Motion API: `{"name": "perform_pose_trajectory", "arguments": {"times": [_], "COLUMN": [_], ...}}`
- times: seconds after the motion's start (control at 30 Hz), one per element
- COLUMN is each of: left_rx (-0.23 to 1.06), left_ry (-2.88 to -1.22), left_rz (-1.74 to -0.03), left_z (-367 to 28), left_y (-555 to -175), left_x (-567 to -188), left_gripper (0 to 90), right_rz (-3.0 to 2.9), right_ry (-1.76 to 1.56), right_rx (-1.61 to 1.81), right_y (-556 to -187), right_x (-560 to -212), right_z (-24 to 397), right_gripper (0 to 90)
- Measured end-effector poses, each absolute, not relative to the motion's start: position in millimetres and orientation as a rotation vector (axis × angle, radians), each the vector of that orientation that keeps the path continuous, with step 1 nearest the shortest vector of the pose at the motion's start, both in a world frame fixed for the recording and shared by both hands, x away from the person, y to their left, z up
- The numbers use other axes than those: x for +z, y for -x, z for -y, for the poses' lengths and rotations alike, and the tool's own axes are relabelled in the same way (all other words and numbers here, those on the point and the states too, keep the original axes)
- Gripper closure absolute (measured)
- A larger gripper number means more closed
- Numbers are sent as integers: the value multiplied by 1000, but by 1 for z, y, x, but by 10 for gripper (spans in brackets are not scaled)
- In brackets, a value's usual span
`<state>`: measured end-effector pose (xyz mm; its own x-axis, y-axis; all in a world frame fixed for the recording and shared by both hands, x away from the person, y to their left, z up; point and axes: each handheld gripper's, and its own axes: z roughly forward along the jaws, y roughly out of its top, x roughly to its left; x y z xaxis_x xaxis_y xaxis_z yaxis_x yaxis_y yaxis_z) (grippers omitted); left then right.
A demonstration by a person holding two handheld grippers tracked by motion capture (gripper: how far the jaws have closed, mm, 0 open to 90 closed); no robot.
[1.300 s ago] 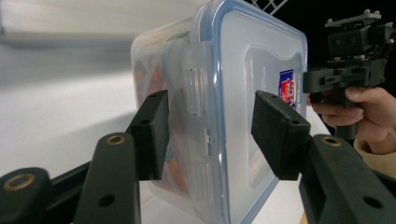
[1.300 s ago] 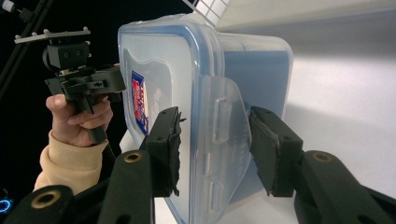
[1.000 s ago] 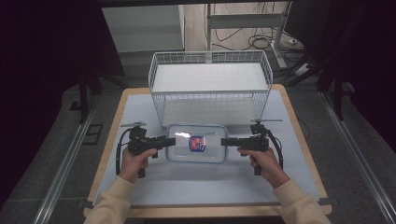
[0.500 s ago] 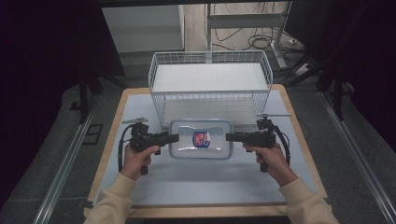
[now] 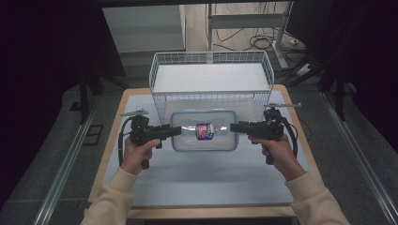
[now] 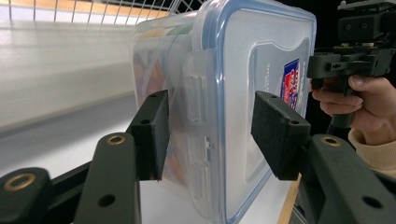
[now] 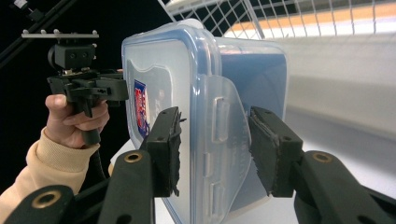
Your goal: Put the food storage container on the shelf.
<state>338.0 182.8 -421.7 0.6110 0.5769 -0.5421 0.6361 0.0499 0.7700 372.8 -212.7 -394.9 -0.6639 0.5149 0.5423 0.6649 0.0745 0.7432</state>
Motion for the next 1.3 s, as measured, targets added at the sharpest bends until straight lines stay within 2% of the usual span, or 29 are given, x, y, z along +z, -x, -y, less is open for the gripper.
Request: {"name": "perform_pose_trajectory", "arguments": {"times": [0.27,1.0,1.3], "left_rx": [-37,11,25], "left_ry": [-1616,-1625,-1627], "left_rz": [-1004,-967,-958], "left_z": [-179,-173,-170], "left_y": [-345,-362,-380], "left_x": [-402,-361,-342], "left_gripper": [485,483,483], "right_rz": [2224,2236,2232], "right_ry": [1198,1163,1154], "right_rx": [-1692,-1794,-1832], "right_y": [-377,-387,-403], "right_x": [-373,-340,-324], "right_z": [216,223,225], "right_gripper": [553,553,552]}}
